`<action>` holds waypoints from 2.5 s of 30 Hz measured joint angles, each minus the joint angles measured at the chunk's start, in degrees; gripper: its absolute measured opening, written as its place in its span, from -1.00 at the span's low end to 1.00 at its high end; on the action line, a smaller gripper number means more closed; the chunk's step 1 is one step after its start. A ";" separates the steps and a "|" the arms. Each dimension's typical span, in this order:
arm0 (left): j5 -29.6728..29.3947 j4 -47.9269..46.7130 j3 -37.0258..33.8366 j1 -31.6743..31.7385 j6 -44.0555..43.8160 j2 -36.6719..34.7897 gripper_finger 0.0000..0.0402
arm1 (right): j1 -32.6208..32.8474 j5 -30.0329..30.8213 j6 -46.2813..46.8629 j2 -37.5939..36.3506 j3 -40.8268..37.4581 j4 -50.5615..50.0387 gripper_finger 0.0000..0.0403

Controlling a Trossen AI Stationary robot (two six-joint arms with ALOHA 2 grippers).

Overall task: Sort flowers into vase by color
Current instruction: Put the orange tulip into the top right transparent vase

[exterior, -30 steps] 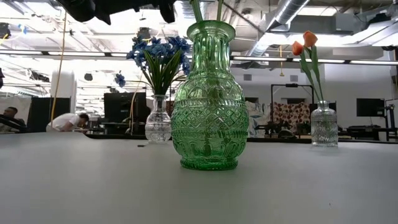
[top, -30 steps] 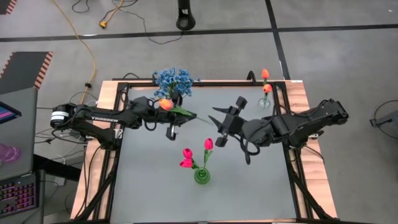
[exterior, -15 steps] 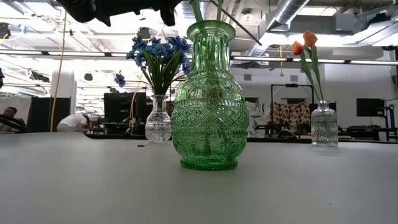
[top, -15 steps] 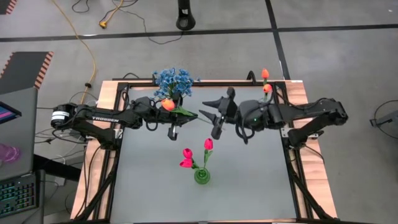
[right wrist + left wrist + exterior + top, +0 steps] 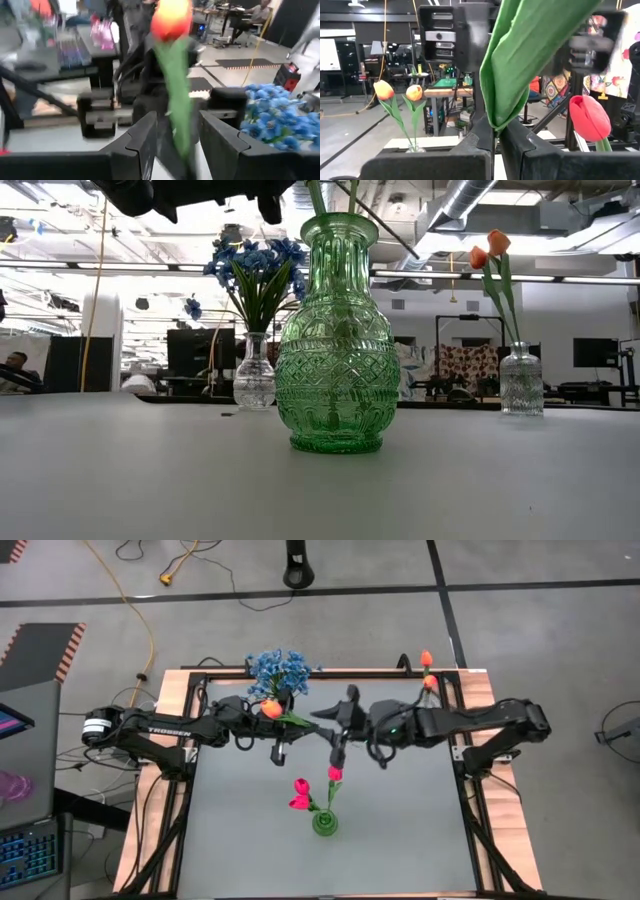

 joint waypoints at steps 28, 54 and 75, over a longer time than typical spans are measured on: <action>-0.83 -2.44 0.00 -0.54 1.53 0.00 -1.00 | -2.28 -0.32 -6.06 5.72 -0.02 5.08 -0.78; -1.60 -1.27 0.00 -0.61 1.32 -0.55 -0.23 | 2.00 14.97 -4.73 -12.23 0.00 -10.96 -0.83; -1.66 -1.01 0.00 -0.61 2.17 -0.55 -0.28 | 17.72 48.32 9.56 -36.81 -31.54 -13.28 -0.83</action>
